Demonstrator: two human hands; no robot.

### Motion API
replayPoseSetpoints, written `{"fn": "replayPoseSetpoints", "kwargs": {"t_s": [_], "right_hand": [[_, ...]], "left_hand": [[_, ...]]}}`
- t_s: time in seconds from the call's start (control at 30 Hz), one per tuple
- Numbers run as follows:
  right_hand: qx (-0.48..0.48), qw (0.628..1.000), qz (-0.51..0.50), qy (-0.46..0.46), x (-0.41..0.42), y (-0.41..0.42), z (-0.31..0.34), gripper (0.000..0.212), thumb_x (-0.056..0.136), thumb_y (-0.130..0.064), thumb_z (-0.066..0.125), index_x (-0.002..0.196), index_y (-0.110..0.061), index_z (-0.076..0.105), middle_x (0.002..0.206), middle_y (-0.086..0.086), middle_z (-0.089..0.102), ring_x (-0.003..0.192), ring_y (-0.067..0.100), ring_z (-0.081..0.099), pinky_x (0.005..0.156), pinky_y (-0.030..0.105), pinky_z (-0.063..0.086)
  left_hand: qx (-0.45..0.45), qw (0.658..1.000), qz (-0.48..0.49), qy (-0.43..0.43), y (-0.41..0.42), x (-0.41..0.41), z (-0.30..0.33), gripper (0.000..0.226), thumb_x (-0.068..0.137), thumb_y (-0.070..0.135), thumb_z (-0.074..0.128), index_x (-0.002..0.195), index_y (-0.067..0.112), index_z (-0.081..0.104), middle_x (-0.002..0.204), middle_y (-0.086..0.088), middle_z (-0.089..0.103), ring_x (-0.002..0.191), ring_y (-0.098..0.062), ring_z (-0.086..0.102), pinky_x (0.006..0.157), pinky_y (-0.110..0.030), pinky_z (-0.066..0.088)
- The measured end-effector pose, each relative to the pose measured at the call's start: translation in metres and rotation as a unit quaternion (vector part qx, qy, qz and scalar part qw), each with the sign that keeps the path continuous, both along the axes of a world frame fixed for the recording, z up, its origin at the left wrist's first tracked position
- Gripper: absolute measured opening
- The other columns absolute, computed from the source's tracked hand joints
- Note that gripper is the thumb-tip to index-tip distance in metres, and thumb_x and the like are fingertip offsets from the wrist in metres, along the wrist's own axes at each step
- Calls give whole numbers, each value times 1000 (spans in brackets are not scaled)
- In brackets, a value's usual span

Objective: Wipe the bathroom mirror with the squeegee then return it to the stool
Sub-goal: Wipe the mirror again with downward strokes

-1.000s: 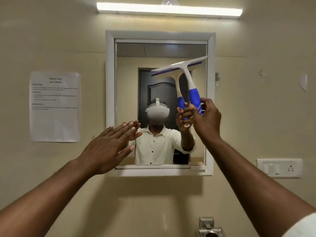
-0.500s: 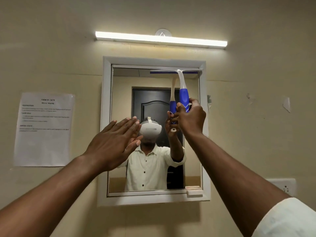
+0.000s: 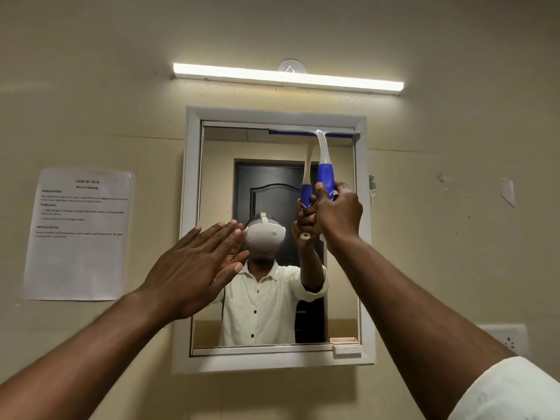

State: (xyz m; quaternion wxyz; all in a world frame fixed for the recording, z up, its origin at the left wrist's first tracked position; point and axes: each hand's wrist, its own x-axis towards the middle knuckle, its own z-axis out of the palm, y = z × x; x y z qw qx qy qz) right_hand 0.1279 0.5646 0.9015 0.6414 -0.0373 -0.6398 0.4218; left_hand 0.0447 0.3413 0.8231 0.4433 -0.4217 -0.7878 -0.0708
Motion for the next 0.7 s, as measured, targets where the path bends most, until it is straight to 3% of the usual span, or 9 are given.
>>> {"fn": "replayPoseSetpoints", "kwargs": {"t_s": [0.2, 0.33, 0.47, 0.7], "right_hand": [[1, 1000, 4, -11, 3, 0, 0, 39, 92, -28, 54, 125, -9, 49, 94, 9, 63, 63, 6, 58, 51, 9, 39], [3, 1000, 13, -15, 7, -3, 1, 38, 92, -27, 54, 124, -8, 49, 91, 11, 63, 62, 8, 59, 45, 5, 42], [0, 1000, 16, -26, 12, -5, 1, 38, 92, -27, 54, 124, -8, 48, 100, 17, 66, 77, 23, 67, 64, 21, 52], [-11, 998, 30, -52, 18, -7, -6, 39, 92, -26, 54, 126, -8, 47, 106, 20, 65, 86, 32, 68, 81, 40, 58]], "left_hand": [[-3, 1000, 4, -15, -4, 3, -8, 69, 78, 69, -11, 138, 38, -19, 149, 20, -19, 136, 3, -24, 113, -22, -14], [-1, 1000, 2, -25, -5, 5, -10, 69, 77, 68, -10, 138, 37, -18, 149, 19, -17, 137, 2, -21, 113, -22, -14], [-5, 1000, 7, -30, -5, 9, -12, 70, 75, 68, -12, 137, 37, -20, 147, 19, -20, 133, 3, -25, 111, -21, -15], [-8, 999, 5, -35, -4, 15, -12, 72, 74, 68, -12, 139, 36, -18, 149, 17, -18, 137, 0, -20, 113, -22, -13]]}}
